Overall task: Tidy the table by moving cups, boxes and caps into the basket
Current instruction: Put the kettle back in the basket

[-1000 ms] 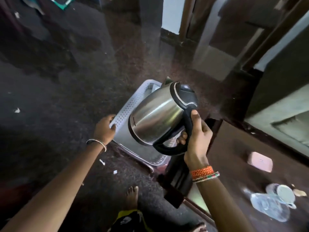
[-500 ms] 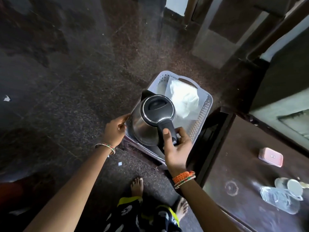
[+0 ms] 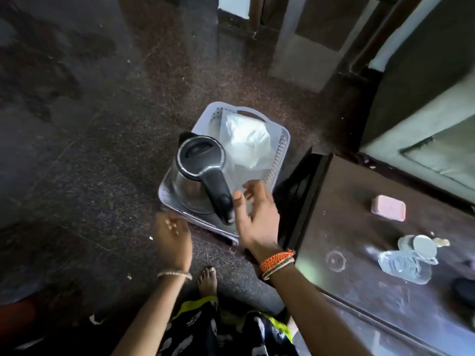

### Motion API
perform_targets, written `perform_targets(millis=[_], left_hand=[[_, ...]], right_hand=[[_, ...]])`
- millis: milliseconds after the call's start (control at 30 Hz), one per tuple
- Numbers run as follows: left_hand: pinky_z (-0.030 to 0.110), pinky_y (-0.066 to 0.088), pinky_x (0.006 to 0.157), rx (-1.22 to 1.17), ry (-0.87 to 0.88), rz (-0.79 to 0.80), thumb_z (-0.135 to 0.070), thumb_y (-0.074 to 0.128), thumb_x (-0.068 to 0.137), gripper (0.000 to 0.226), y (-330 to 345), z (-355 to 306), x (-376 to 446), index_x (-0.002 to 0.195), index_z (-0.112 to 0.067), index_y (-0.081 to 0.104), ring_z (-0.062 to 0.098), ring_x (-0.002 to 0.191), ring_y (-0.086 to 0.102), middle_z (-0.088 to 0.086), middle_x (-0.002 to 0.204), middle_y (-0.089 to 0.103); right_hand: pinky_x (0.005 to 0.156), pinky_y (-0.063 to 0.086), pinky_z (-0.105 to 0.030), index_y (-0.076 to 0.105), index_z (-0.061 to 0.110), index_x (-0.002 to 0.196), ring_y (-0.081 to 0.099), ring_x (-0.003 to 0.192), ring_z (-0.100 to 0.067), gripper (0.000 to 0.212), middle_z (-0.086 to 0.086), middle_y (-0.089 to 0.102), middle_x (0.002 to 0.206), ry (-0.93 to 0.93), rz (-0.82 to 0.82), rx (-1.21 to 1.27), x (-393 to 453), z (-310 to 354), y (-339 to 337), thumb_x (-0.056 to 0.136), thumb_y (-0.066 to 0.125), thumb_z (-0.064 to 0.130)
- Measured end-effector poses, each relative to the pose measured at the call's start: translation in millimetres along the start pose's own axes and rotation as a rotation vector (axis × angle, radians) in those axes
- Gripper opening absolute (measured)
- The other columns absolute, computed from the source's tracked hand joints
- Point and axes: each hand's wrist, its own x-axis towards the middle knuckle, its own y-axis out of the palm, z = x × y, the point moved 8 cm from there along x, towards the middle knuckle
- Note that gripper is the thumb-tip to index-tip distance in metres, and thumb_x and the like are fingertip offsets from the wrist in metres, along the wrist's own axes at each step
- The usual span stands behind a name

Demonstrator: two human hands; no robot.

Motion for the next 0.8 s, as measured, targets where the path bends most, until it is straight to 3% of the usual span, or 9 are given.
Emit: perform_targets(millis=[133,200,367,500,600,700,800], left_hand=[[0.01,0.04,0.055,-0.098,0.055,0.285,-0.01,0.049,0.073,0.011,65,-6,-88,0.074,-0.02,0.05,0.001,0.059,0.053,-0.005,0.065,0.054],[0.007,0.041,0.058,-0.148,0.074,0.393,-0.006,0.05,0.077,0.019,98,-18,-110,0.073,-0.025,0.052,-0.003,0.064,0.056,-0.005,0.07,0.059],[0.01,0.044,0.062,-0.07,0.168,0.677,-0.006,0.049,0.076,0.017,218,-58,-185,0.086,-0.014,0.06,-0.001,0.073,0.057,-0.002,0.083,0.063],[0.009,0.043,0.073,0.067,0.285,0.882,0.003,0.053,0.075,0.022,304,-80,-243,0.093,-0.009,0.06,0.018,0.083,0.06,0.001,0.089,0.063],[0.025,0.046,0.084,0.156,0.336,1.038,0.003,0.054,0.077,0.033,355,-81,-291,0.108,-0.007,0.057,0.024,0.097,0.06,0.008,0.106,0.063],[0.02,0.042,0.084,0.239,0.365,1.108,0.003,0.053,0.078,0.048,388,-79,-331,0.124,-0.009,0.05,0.023,0.11,0.057,0.009,0.125,0.058],[0.014,0.038,0.089,0.263,0.357,1.085,0.007,0.051,0.078,0.053,401,-78,-353,0.129,-0.008,0.048,0.022,0.116,0.056,0.01,0.129,0.057]], right_hand=[[0.066,0.049,-0.036,0.05,0.018,0.095,0.056,0.078,-0.017,0.029,0.001,0.059,0.085,0.055,-0.071,0.056,-2,-55,-66,0.09,0.044,0.045],[0.064,0.049,-0.035,0.049,0.018,0.094,0.056,0.076,-0.018,0.019,0.001,0.059,0.085,0.098,-0.048,-0.003,-7,-85,-85,0.089,0.049,0.036],[0.069,0.046,-0.037,0.05,0.013,0.093,0.056,0.086,-0.031,0.016,-0.008,0.061,0.091,0.229,0.002,-0.258,-43,-197,-171,0.079,0.057,0.016],[0.083,0.04,-0.047,0.052,0.009,0.104,0.049,0.1,-0.039,0.031,-0.016,0.055,0.104,0.365,0.001,-0.613,-70,-280,-243,0.077,0.06,0.023],[0.091,0.035,-0.05,0.045,0.008,0.12,0.041,0.116,-0.039,0.058,-0.018,0.047,0.123,0.522,0.001,-0.766,-89,-337,-289,0.074,0.063,0.039],[0.095,0.037,-0.051,0.029,0.01,0.139,0.032,0.128,-0.039,0.091,-0.018,0.034,0.142,0.588,0.069,-0.739,-104,-380,-307,0.068,0.066,0.054],[0.092,0.043,-0.047,0.02,0.011,0.144,0.039,0.124,-0.037,0.107,-0.015,0.036,0.14,0.587,0.1,-0.646,-108,-400,-302,0.061,0.071,0.054]])
